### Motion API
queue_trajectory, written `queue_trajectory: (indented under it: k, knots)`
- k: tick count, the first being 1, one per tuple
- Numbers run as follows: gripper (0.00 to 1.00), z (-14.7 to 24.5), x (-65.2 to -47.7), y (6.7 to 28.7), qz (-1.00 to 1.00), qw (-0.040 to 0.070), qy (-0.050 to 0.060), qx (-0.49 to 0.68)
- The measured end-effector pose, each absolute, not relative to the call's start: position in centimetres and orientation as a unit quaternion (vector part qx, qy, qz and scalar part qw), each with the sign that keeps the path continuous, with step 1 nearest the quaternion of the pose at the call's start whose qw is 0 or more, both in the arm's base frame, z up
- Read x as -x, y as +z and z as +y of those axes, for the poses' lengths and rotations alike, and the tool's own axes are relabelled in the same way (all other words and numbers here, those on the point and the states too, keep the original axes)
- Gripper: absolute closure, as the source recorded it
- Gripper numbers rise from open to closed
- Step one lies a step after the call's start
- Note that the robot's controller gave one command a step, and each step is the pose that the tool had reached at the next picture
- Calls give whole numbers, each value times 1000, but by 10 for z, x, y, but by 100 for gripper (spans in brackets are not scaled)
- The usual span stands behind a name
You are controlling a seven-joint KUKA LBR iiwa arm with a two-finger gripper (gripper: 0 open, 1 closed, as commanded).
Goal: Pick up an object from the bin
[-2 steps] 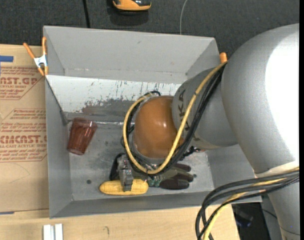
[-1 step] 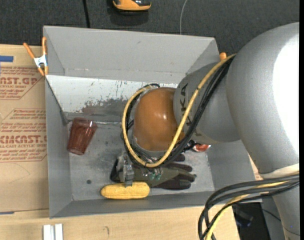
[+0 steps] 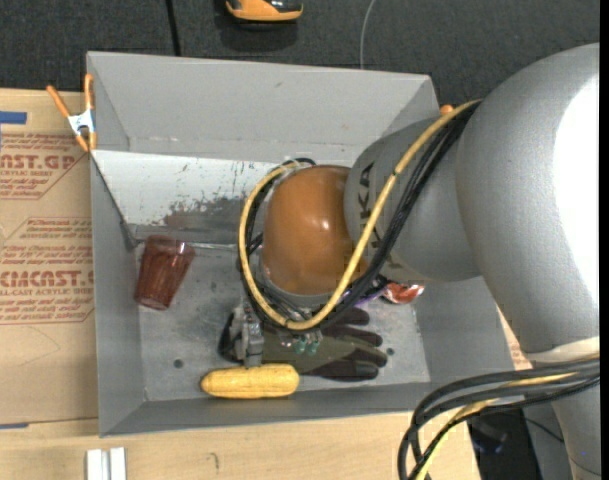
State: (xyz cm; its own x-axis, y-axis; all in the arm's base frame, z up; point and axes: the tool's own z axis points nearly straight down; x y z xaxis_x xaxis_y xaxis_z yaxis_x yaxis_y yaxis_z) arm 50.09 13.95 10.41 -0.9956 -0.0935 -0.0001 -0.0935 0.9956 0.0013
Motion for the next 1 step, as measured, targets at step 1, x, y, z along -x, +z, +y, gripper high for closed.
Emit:
queue_trajectory:
  k: [1]
  knots:
    - [100, 151, -532, 286, -1000, -6, -1, -30]
